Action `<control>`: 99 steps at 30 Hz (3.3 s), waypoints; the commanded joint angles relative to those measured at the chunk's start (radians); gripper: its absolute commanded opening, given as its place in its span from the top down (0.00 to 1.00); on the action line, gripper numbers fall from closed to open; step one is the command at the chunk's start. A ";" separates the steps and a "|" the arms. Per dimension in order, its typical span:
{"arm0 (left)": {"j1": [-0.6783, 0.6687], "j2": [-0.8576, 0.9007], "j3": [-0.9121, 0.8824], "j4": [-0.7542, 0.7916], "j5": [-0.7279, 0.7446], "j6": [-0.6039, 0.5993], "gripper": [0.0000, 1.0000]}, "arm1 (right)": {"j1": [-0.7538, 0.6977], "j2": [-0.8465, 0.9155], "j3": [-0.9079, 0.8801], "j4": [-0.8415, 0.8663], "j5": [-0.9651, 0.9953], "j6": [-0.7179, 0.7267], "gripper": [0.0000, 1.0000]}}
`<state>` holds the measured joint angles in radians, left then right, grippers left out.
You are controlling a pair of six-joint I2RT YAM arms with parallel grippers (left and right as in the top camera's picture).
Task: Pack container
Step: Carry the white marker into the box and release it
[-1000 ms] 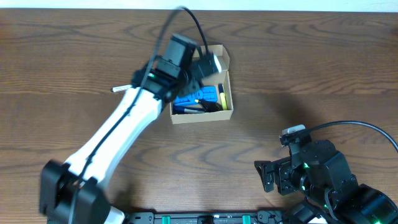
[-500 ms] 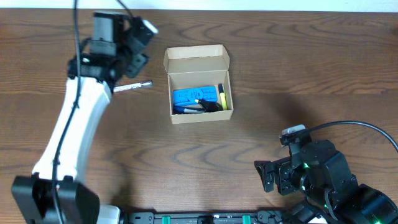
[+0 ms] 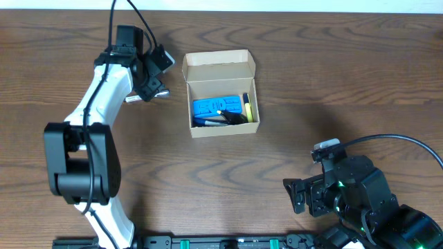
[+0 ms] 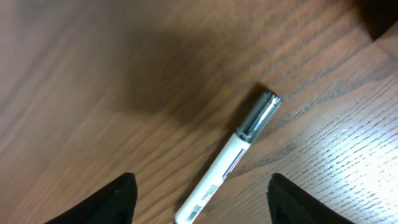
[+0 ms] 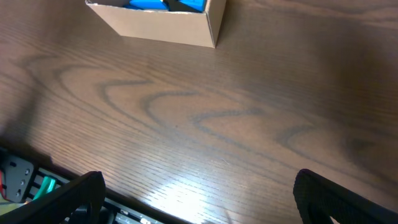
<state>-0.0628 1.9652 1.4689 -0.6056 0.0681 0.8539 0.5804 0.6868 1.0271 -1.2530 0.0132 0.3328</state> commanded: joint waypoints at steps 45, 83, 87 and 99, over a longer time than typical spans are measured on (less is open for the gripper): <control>-0.064 -0.119 0.116 -0.116 0.008 -0.139 0.94 | 0.010 -0.002 -0.003 0.000 -0.002 0.011 0.01; -0.474 0.009 0.116 -0.200 0.114 0.280 0.90 | 0.010 -0.002 -0.003 0.000 -0.002 0.011 0.01; -0.474 0.009 0.116 -0.198 0.104 0.195 0.71 | 0.010 -0.002 -0.003 -0.001 -0.002 0.011 0.01; -0.475 -0.070 0.166 -0.233 0.024 -0.027 0.48 | 0.010 -0.002 -0.003 0.000 -0.002 0.011 0.01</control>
<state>-0.5396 1.9587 1.5921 -0.8131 0.1036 0.9588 0.5804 0.6868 1.0271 -1.2530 0.0132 0.3328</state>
